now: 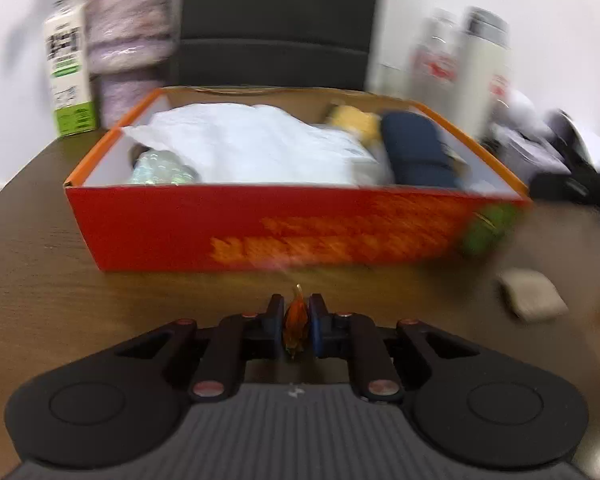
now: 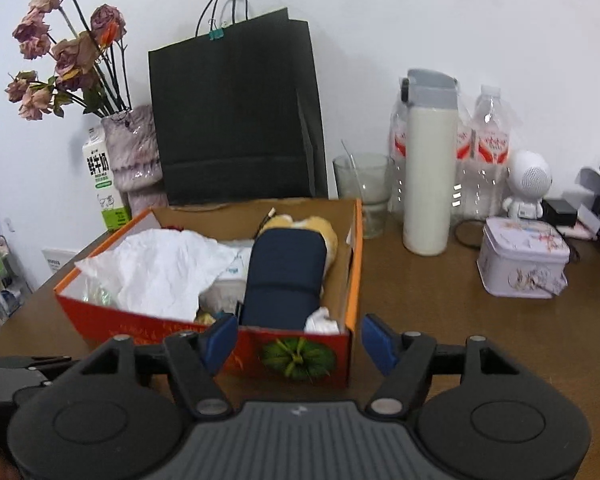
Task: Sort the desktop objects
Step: 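Carry the orange figure and tissue ball into the red box and release both, then move the right gripper to the tan pad on the table and grasp it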
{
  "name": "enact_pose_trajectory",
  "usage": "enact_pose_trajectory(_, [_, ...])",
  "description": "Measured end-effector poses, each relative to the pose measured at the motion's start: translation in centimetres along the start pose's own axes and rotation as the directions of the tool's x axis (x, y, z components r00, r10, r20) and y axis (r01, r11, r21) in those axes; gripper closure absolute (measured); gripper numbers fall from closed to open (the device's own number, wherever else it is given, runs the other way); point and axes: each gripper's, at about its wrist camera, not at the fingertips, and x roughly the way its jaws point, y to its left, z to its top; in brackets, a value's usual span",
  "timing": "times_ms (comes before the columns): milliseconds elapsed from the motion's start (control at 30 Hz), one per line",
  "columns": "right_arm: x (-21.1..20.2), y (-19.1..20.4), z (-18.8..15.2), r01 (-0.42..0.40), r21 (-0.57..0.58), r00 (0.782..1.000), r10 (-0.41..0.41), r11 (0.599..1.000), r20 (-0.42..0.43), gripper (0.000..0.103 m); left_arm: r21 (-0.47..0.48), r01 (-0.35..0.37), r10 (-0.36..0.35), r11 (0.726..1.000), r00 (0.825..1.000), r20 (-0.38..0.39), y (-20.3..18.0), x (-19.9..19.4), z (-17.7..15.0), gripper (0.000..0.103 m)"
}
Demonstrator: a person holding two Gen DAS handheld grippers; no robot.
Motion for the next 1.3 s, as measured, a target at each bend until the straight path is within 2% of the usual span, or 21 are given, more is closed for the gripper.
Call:
enact_pose_trajectory(100, [-0.7, -0.7, 0.8, -0.011, 0.000, 1.000, 0.011, 1.000, 0.011, 0.036, -0.021, 0.023, -0.021, 1.000, 0.994, 0.106, -0.9, -4.3, 1.4, 0.089])
enact_pose_trajectory(133, [-1.0, -0.9, 1.4, -0.021, 0.000, 1.000, 0.021, 1.000, 0.022, 0.036, -0.047, 0.031, -0.024, 0.998, 0.989, 0.145, -0.9, -5.4, 2.9, 0.089])
enact_pose_trajectory(200, [-1.2, -1.1, 2.5, -0.041, 0.012, 0.998, 0.041, 0.999, 0.049, 0.036, -0.060, 0.046, -0.035, 0.997, 0.984, 0.174, -1.0, -5.7, 6.2, 0.089])
enact_pose_trajectory(267, [-1.3, -1.1, 3.4, -0.065, 0.029, 0.994, 0.062, 0.997, 0.092, 0.036, -0.053, 0.009, 0.000, 0.999, 0.988, 0.156, -1.1, -3.6, 9.6, 0.089])
enact_pose_trajectory(333, [-0.7, -1.1, 4.1, -0.076, 0.038, 0.992, 0.072, 0.996, 0.104, 0.036, -0.048, 0.000, 0.003, 0.999, 0.998, 0.065, -0.8, 0.0, 11.8, 0.088])
enact_pose_trajectory(433, [0.7, -1.2, 3.9, -0.060, 0.058, 0.994, 0.054, 0.997, 0.094, 0.036, -0.048, -0.072, 0.071, 0.996, 0.997, -0.027, -0.6, 4.0, 12.5, 0.086])
enact_pose_trajectory(500, [2.1, -1.4, 3.4, -0.044, 0.070, 0.998, 0.041, 0.997, 0.045, 0.036, -0.013, -0.079, 0.078, 0.997, 0.995, -0.055, -0.9, 5.0, 12.0, 0.059])
enact_pose_trajectory(533, [2.7, -1.4, 3.2, -0.044, 0.077, 0.999, 0.042, 0.996, 0.021, 0.036, -0.010, -0.084, 0.084, 0.996, 0.995, -0.052, -1.1, 4.9, 11.6, 0.029])
enact_pose_trajectory(567, [3.2, -1.4, 3.0, -0.036, 0.078, 0.999, 0.036, 0.996, 0.000, 0.036, -0.014, -0.090, 0.090, 0.996, 0.995, -0.030, -1.2, 4.5, 11.2, 0.015])
enact_pose_trajectory(600, [3.5, -1.2, 2.8, -0.026, 0.071, 1.000, 0.026, 0.997, -0.011, 0.035, -0.011, -0.089, 0.090, 0.996, 0.996, 0.009, -1.5, 3.6, 10.8, 0.014])
enact_pose_trajectory(667, [3.5, -0.5, 2.7, -0.013, 0.033, 1.000, 0.014, 0.999, -0.028, 0.034, 0.028, -0.084, 0.083, 0.996, 0.996, 0.040, -2.1, 2.0, 10.5, 0.011])
enact_pose_trajectory(733, [3.0, 0.1, 2.6, -0.029, 0.004, 1.000, 0.029, 1.000, -0.011, 0.022, 0.049, -0.107, 0.103, 0.993, 0.992, 0.070, -2.1, 0.1, 10.3, 0.004])
enact_pose_trajectory(833, [2.1, 0.8, 2.8, -0.036, -0.021, 0.999, 0.036, 0.999, 0.010, 0.020, 0.031, -0.144, 0.139, 0.989, 0.982, 0.127, -0.9, -2.9, 9.3, 0.000])
enact_pose_trajectory(967, [1.1, 1.7, 3.1, -0.023, -0.042, 0.999, 0.024, 0.999, 0.024, 0.020, -0.011, -0.160, 0.160, 0.987, 0.981, 0.114, 1.0, -6.4, 6.2, 0.000])
enact_pose_trajectory(1100, [-0.7, 3.6, 3.2, -0.047, -0.098, 0.997, 0.053, 0.994, 0.053, 0.020, -0.033, -0.186, 0.189, 0.982, 0.973, 0.133, 1.8, -8.9, 1.3, 0.000])
enact_pose_trajectory(1200, [-3.3, 4.5, 3.0, -0.069, -0.110, 0.992, 0.080, 0.992, 0.094, 0.018, -0.046, -0.165, 0.168, 0.985, 0.980, 0.102, 2.2, -9.8, -1.5, 0.000])
enact_pose_trajectory(1300, [-6.0, 4.8, 1.2, -0.068, -0.080, 0.992, 0.076, 0.994, 0.098, 0.017, -0.090, -0.124, 0.132, 0.988, 0.987, 0.088, 2.6, -10.9, -3.8, 0.000])
